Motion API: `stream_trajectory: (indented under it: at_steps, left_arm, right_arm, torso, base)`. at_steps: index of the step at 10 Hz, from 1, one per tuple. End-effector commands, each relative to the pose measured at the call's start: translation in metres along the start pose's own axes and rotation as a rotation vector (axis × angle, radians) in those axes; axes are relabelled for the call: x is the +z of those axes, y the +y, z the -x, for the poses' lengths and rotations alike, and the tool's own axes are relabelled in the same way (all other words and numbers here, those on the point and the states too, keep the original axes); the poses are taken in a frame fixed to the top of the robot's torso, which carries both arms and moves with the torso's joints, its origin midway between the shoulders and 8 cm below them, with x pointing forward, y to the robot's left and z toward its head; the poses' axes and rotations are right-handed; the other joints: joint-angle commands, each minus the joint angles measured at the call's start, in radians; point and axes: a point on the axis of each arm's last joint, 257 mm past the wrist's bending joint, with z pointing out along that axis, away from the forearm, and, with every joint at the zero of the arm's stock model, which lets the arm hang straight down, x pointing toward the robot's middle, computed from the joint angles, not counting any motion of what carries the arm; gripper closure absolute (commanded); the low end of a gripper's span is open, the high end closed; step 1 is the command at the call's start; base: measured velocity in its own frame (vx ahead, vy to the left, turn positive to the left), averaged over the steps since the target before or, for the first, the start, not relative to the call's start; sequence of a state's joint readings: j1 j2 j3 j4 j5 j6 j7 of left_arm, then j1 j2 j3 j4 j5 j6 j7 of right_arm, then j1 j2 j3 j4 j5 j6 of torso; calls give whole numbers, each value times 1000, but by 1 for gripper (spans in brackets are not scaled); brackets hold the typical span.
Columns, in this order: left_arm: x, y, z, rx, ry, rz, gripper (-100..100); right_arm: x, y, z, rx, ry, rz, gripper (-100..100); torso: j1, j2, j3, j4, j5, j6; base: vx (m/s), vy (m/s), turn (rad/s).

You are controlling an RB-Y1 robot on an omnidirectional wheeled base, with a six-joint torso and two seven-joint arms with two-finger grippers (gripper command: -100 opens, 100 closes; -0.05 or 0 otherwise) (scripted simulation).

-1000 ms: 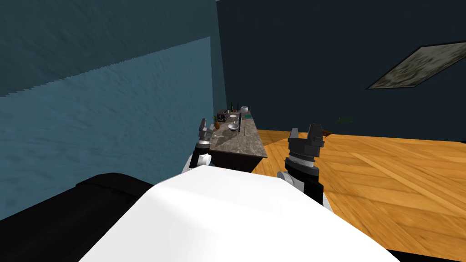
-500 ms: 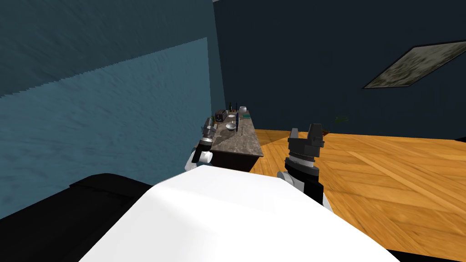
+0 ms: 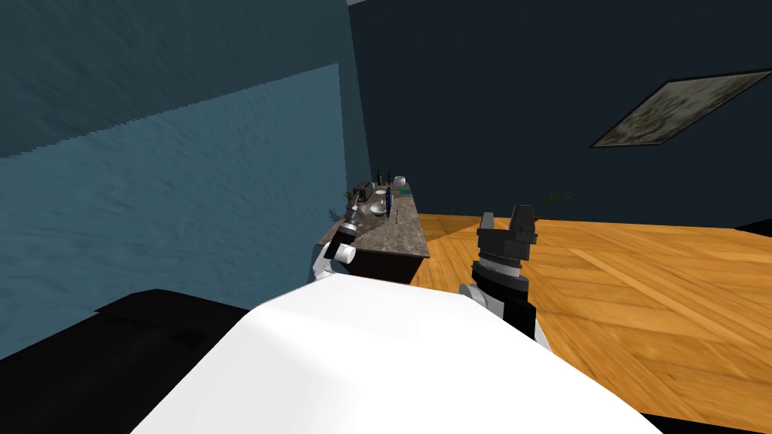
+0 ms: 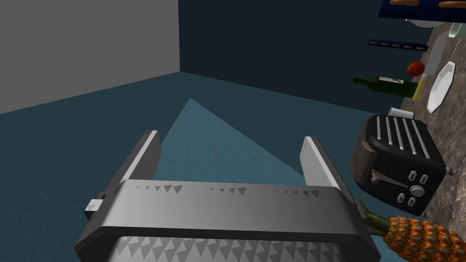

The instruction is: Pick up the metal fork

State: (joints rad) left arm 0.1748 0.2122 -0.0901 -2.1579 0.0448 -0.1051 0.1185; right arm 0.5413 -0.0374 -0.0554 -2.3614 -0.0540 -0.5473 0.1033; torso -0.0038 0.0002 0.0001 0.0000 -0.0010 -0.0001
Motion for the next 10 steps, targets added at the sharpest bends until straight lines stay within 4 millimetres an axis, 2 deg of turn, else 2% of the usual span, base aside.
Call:
stream_trajectory:
  at_steps: [1,2,5,7,8,9,10]
  left_arm:
    - [11,16,-6,-13,20,45,-100]
    - [11,21,-5,-12,18,65,-100]
    - [29,50,-16,-27,51,145,-100]
    - [30,56,-16,-26,49,174,-100]
    - [40,69,-21,-29,66,211,-100]
    - [39,75,-21,-28,63,234,-100]
    - [48,88,-25,-30,78,268,-100]
  right_arm:
    - [0,0,0,0,0,0,0]
    - [0,0,0,0,0,0,0]
    - [0,0,0,0,0,0,0]
    - [0,0,0,0,0,0,0]
    - [0,0,0,0,0,0,0]
    - [0,0,0,0,0,0,0]
    - [0,0,0,0,0,0,0]
  torso:
    - [0,0,0,0,0,0]
    - [0,0,0,0,0,0]
    - [0,0,0,0,0,0]
    - [1,0,0,0,0,0]
    - [3,0,0,0,1,0]
    - [2,0,0,0,1,0]
    - [2,0,0,0,0,0]
  base:
    - [-17,-64,-28]
    - [-13,-53,-10]
    - [-9,-58,-21]
    - [-11,-27,-4]
    - [-12,-31,-27]
    - [-12,-35,-14]
    - [-16,-41,-22]
